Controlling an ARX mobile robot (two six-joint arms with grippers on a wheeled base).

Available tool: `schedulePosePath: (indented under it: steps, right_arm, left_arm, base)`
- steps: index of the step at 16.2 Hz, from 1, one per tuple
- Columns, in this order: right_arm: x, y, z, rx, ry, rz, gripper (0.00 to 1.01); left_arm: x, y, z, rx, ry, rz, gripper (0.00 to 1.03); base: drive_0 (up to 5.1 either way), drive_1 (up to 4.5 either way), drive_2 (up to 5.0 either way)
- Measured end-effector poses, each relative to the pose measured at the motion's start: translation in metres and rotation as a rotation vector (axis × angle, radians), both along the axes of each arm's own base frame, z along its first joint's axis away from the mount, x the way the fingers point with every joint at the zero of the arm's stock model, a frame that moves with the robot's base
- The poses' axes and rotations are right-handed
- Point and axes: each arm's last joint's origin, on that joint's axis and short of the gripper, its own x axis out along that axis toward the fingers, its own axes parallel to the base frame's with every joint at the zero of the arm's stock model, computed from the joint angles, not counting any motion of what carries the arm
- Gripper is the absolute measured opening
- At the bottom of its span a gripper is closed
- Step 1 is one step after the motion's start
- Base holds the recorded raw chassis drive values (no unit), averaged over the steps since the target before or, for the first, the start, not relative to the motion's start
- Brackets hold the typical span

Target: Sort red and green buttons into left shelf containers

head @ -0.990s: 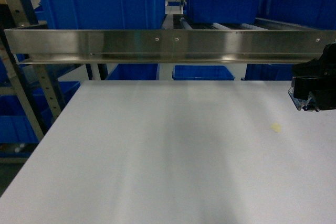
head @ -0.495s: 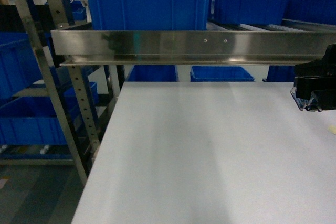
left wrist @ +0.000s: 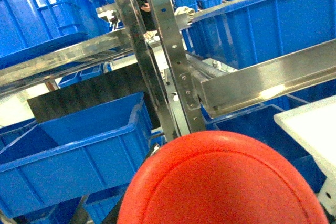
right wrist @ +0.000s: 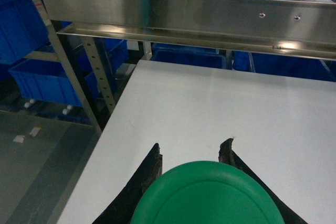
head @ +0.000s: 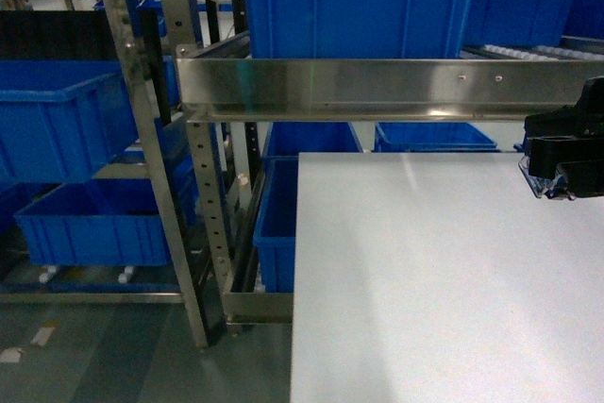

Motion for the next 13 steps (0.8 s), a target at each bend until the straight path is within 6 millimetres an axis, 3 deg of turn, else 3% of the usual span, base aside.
schedulePosePath:
  steps: [13]
  right_arm:
    - [0.0, 0.0, 0.0, 0.0, 0.0, 0.0, 0.28]
  left_arm:
    - [0.0, 0.0, -0.0002, 0.0, 0.001, 0.0, 0.25]
  base:
    - [-4.9, 3.32, 1.4]
